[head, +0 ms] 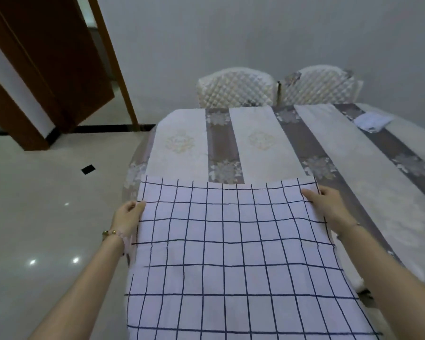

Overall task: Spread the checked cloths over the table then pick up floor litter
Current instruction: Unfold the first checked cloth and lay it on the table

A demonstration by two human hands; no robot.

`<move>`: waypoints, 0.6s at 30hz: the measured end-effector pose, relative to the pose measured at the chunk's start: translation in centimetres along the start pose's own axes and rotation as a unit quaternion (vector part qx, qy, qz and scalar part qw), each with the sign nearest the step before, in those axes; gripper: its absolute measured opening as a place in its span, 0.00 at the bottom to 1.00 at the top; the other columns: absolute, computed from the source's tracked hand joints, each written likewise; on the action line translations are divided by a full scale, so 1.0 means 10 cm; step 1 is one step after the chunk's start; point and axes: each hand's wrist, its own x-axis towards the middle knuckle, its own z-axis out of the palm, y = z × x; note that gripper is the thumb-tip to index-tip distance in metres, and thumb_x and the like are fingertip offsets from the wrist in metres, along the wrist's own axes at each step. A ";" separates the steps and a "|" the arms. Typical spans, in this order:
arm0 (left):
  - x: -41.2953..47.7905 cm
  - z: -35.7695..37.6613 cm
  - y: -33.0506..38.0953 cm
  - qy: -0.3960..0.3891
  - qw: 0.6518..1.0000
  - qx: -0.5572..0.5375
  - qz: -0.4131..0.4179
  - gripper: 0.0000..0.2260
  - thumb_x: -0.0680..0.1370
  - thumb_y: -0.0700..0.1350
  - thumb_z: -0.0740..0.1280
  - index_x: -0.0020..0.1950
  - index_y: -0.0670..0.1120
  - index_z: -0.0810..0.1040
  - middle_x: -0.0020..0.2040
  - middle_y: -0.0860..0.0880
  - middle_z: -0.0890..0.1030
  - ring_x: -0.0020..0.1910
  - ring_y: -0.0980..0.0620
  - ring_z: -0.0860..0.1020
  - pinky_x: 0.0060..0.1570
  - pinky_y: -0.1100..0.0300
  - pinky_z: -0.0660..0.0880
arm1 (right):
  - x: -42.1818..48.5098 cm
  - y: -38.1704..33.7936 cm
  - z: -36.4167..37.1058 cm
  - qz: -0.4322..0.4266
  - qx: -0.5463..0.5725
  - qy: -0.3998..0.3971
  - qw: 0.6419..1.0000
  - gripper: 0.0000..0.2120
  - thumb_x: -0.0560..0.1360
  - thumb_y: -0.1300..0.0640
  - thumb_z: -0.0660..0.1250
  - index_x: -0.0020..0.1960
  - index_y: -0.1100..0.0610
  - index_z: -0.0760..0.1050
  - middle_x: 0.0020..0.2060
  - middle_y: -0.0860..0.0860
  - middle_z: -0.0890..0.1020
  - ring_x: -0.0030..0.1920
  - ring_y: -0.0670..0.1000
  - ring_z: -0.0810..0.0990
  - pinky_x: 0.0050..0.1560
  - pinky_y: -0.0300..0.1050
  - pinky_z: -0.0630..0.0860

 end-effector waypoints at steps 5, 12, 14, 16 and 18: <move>0.47 0.45 -0.06 -0.020 0.998 0.053 -0.016 0.14 0.78 0.41 0.63 0.32 0.44 0.66 0.32 0.46 0.65 0.32 0.50 0.61 0.33 0.57 0.58 | 0.65 0.10 0.07 0.029 -0.018 0.028 0.999 0.12 0.75 0.62 0.67 0.33 0.59 0.73 0.22 0.48 0.75 0.24 0.41 0.73 0.22 0.30 0.67; 0.89 0.82 -0.17 0.013 0.995 0.090 -0.049 0.15 0.77 0.42 0.64 0.31 0.44 0.67 0.31 0.45 0.67 0.32 0.49 0.63 0.32 0.58 0.58 | 1.33 0.35 0.30 0.037 -0.057 0.012 0.998 0.19 0.74 0.62 0.66 0.30 0.56 0.61 0.26 0.53 0.63 0.25 0.47 0.62 0.25 0.37 0.59; 0.95 0.87 -0.19 0.025 0.995 0.088 -0.050 0.13 0.76 0.43 0.65 0.32 0.45 0.69 0.34 0.45 0.71 0.35 0.48 0.66 0.33 0.59 0.61 | 1.45 0.43 0.35 0.037 -0.060 0.004 0.998 0.14 0.74 0.63 0.66 0.33 0.59 0.66 0.29 0.55 0.66 0.29 0.49 0.63 0.28 0.40 0.59; 0.98 0.93 -0.21 0.038 0.994 0.087 -0.050 0.12 0.76 0.43 0.65 0.33 0.44 0.70 0.36 0.45 0.72 0.37 0.48 0.67 0.33 0.59 0.61 | 1.51 0.50 0.37 0.039 -0.064 0.005 0.997 0.13 0.74 0.63 0.66 0.33 0.59 0.66 0.29 0.55 0.66 0.28 0.48 0.63 0.29 0.40 0.58; 0.97 0.99 -0.21 0.049 0.993 0.099 -0.046 0.07 0.75 0.43 0.65 0.39 0.43 0.73 0.38 0.45 0.73 0.39 0.49 0.67 0.33 0.60 0.62 | 1.55 0.60 0.37 0.041 -0.073 0.012 0.996 0.17 0.73 0.62 0.67 0.30 0.57 0.62 0.27 0.52 0.62 0.27 0.48 0.60 0.30 0.41 0.56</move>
